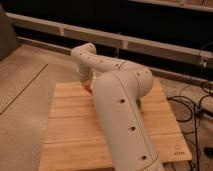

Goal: Place the pepper in the ceramic cup

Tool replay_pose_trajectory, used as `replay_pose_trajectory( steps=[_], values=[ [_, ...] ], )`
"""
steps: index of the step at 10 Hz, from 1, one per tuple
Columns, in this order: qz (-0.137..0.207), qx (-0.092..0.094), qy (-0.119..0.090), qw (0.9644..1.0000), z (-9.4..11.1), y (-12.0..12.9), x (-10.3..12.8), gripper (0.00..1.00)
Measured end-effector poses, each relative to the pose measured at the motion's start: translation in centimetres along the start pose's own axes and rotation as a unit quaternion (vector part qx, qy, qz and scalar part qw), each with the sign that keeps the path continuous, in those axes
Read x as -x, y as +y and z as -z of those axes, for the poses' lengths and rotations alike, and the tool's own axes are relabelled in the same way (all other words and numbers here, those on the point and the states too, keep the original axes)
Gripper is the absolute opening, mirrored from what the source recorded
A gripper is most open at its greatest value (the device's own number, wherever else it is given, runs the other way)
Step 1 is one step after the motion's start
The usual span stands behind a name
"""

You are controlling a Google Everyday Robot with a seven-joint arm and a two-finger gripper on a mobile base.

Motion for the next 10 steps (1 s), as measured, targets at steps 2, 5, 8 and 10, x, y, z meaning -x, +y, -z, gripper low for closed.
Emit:
replay_pose_trajectory(
  steps=[2, 5, 8, 10],
  values=[
    [-0.019, -0.034, -0.037, 0.9986, 3.9, -2.7, 1.1, 0.0],
    [-0.072, -0.076, -0.088, 0.9906, 9.5, -8.1, 1.4, 0.0],
    [-0.07, -0.072, -0.087, 0.9912, 9.4, -7.5, 1.5, 0.0],
    [-0.068, -0.07, -0.081, 0.992, 7.9, -7.3, 0.9, 0.0]
  ],
)
